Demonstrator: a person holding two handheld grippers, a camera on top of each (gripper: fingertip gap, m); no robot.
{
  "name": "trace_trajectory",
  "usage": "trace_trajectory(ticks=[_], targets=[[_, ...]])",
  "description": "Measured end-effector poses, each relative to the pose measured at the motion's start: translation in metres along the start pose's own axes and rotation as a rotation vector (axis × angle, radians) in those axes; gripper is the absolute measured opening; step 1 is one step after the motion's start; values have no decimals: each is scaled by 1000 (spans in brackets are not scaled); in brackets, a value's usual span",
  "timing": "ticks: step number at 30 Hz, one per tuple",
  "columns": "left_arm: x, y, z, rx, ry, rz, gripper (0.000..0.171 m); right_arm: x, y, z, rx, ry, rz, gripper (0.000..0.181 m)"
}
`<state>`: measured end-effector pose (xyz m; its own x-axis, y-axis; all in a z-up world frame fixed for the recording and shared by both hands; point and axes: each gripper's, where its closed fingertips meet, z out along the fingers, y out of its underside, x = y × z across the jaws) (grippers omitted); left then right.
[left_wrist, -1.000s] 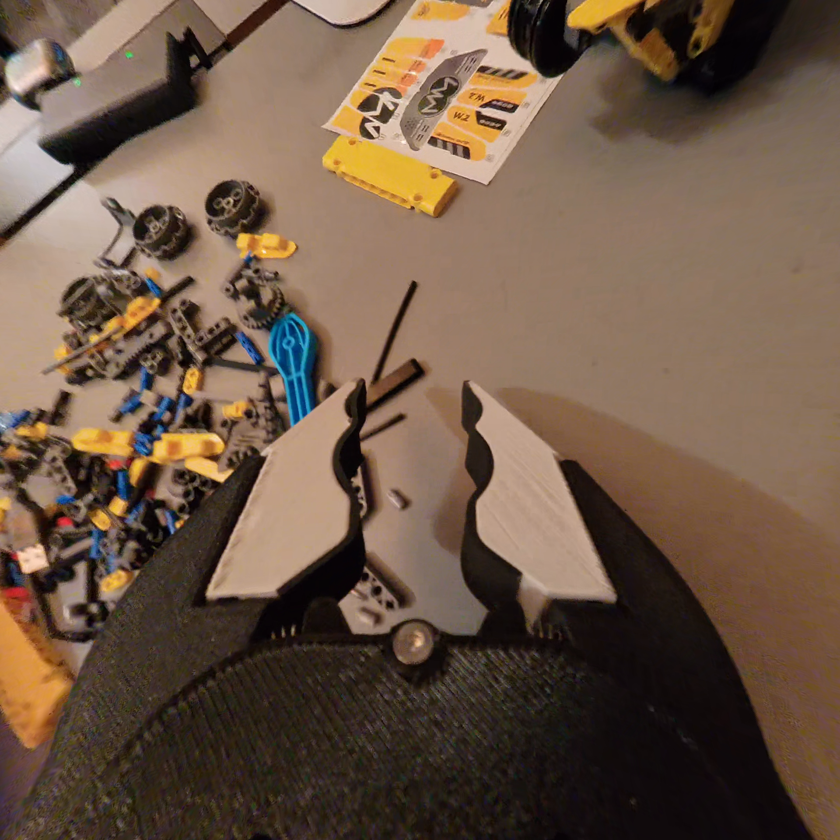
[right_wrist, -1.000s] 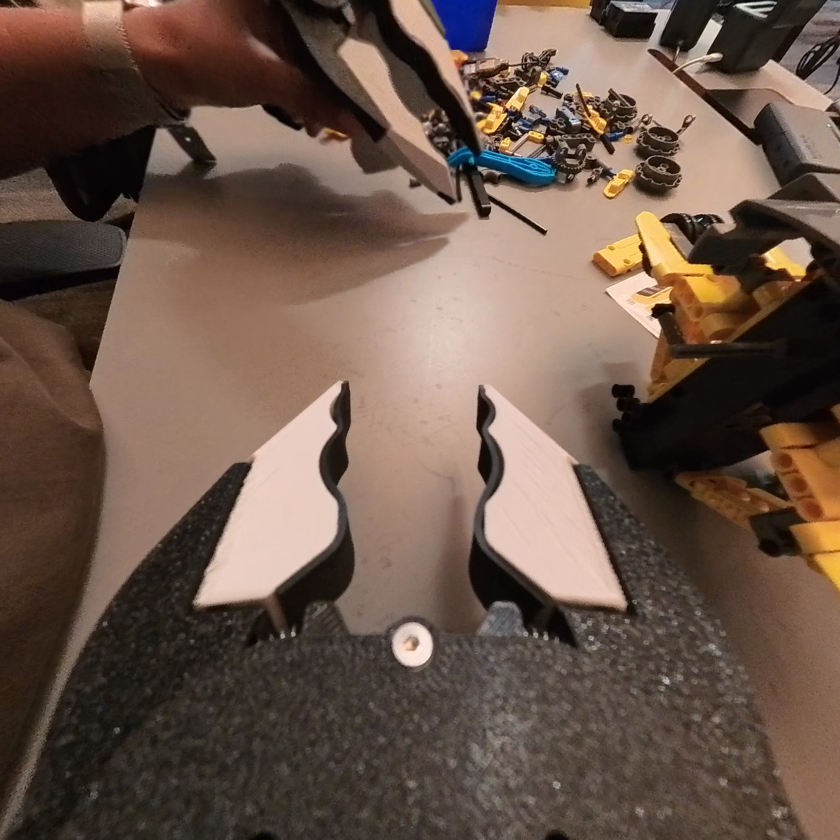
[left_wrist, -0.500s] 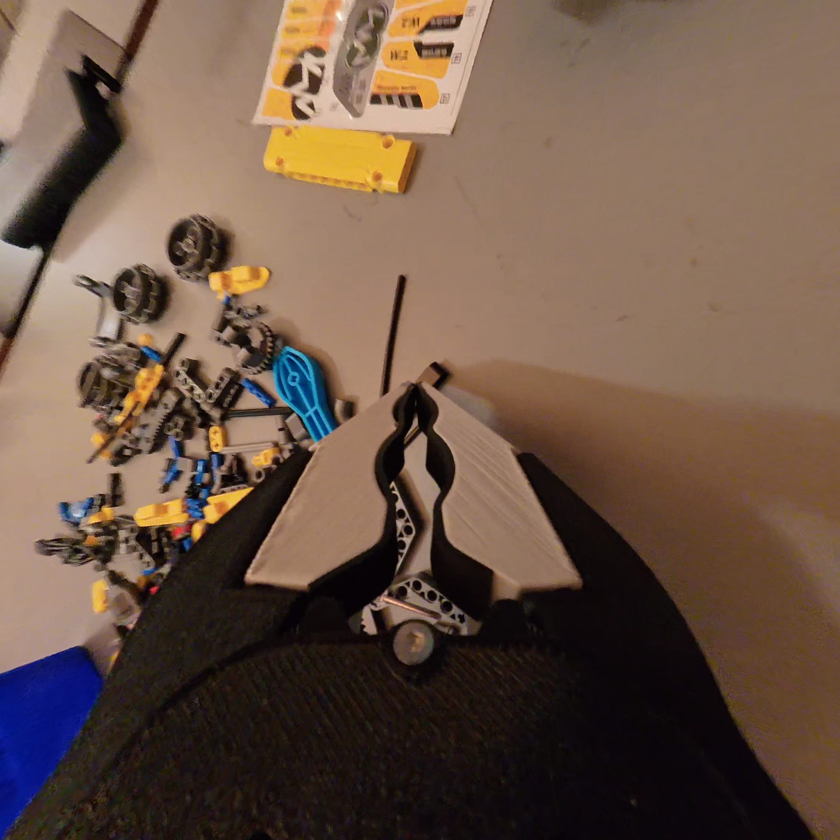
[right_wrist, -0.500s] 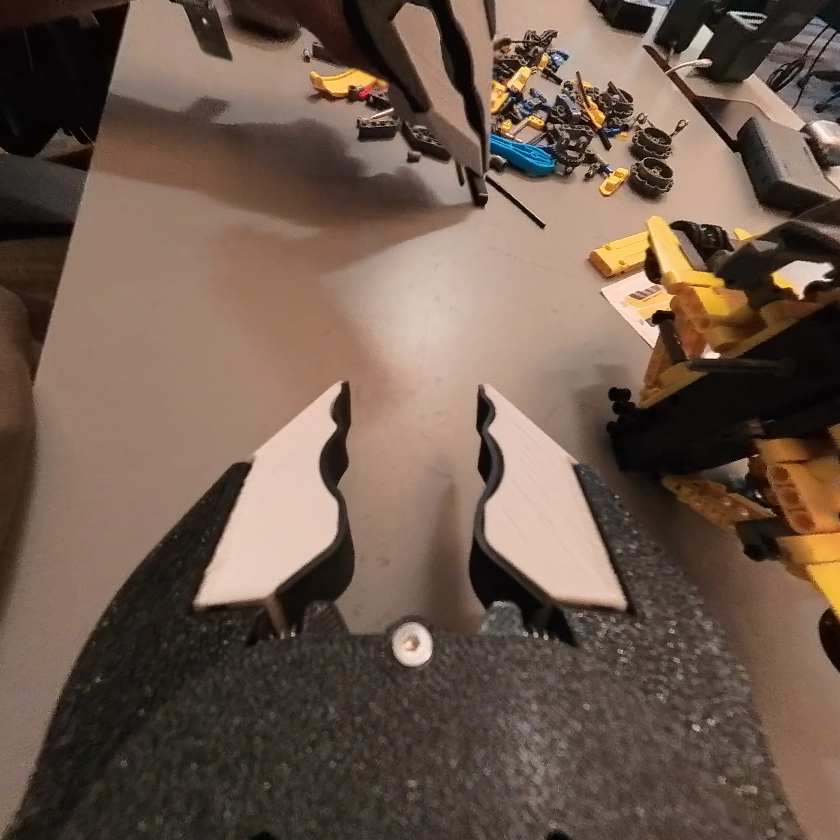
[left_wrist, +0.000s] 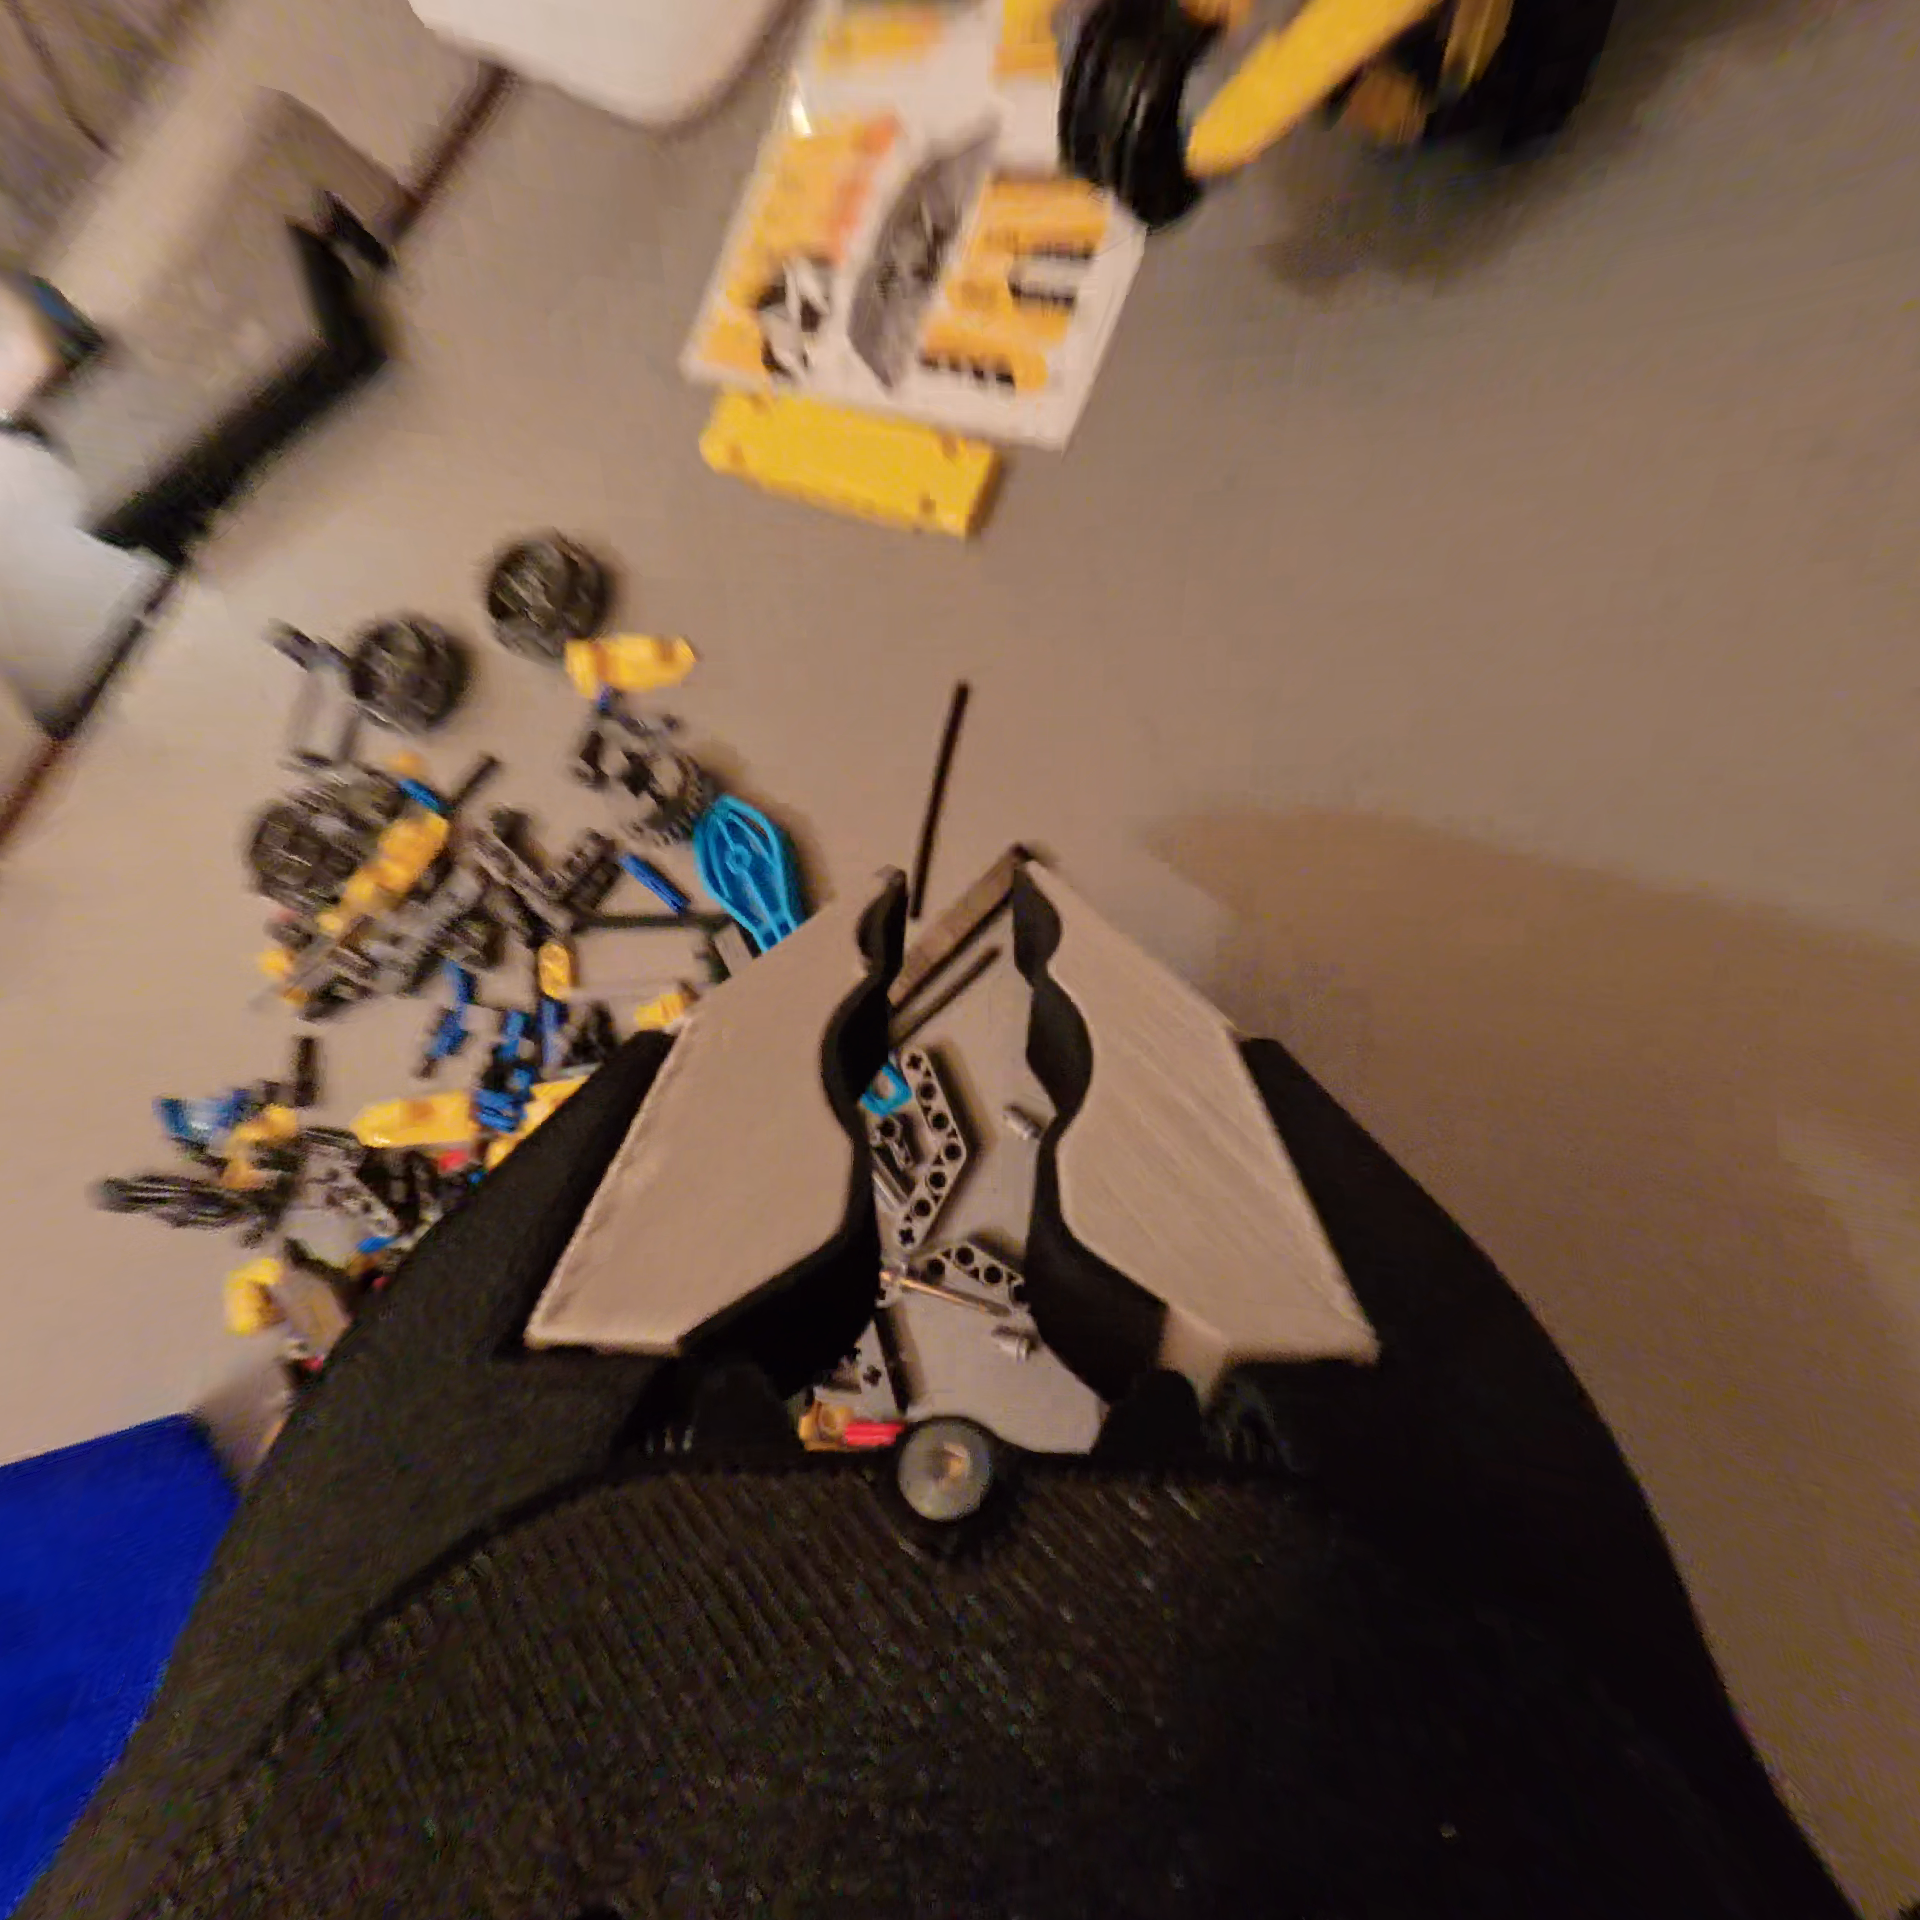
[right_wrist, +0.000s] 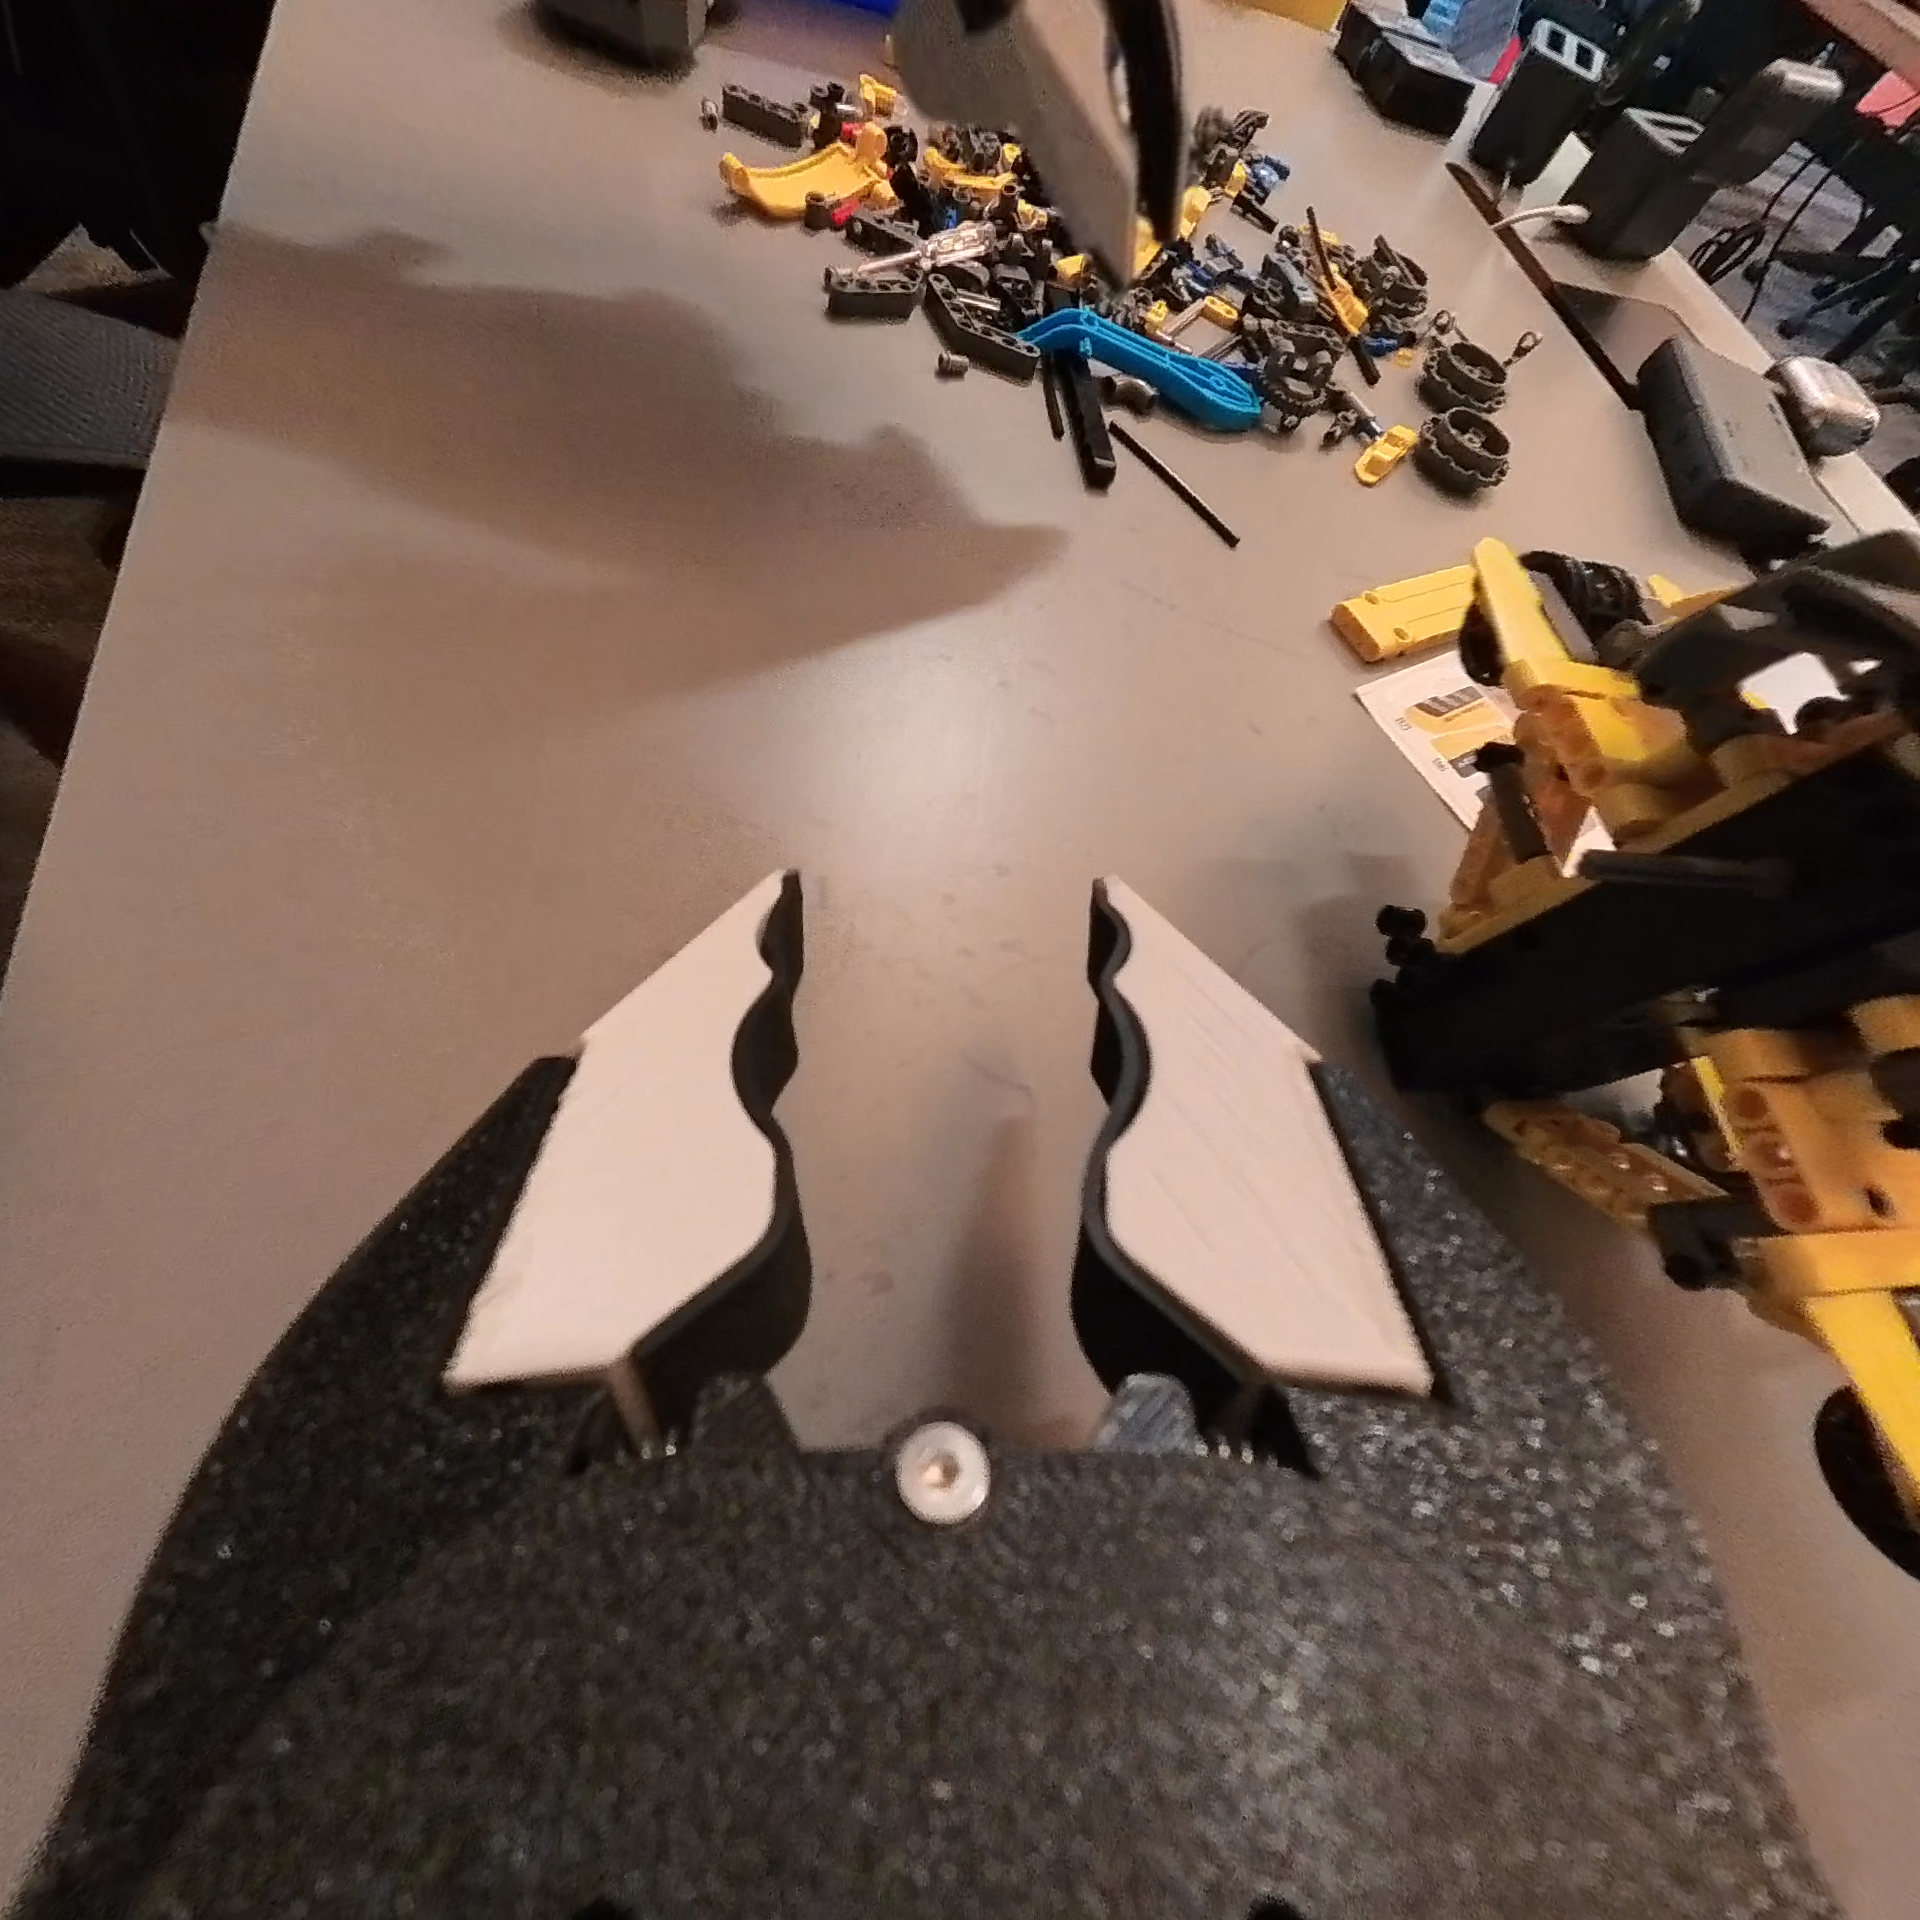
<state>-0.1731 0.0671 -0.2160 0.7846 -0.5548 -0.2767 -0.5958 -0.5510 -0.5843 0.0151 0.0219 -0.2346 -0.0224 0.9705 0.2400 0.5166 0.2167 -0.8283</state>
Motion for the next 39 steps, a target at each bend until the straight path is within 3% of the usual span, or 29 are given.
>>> trace_trajectory(ticks=[6, 9, 12, 20, 27, 32, 39], targets=[[2, 14, 32, -37, 175, -81, 30, -2, 1, 1, -8, -3, -10, 55], [8, 27, 46, -102, 217, -58, 14, 0, 0, 0, 1, -11, 13, 55], [11, 22, 45, -83, 238, -67, 9, 2, 0, -1, 4, -16, 34, 55], [-14, -33, 5, 179, 13, 1, 6, 2, 2, 0, -6, -19, 42, 56], [-2, -74, -30, 323, -95, 91, 6, 1, 2, 0, -11, -12, 27, 56], [22, -93, -36, 362, -57, 91, 7, 0, 2, 0, -13, -7, 5, 55], [36, -106, -39, 466, 45, -80, 7, -1, 2, 1, -15, -4, -8, 55]])
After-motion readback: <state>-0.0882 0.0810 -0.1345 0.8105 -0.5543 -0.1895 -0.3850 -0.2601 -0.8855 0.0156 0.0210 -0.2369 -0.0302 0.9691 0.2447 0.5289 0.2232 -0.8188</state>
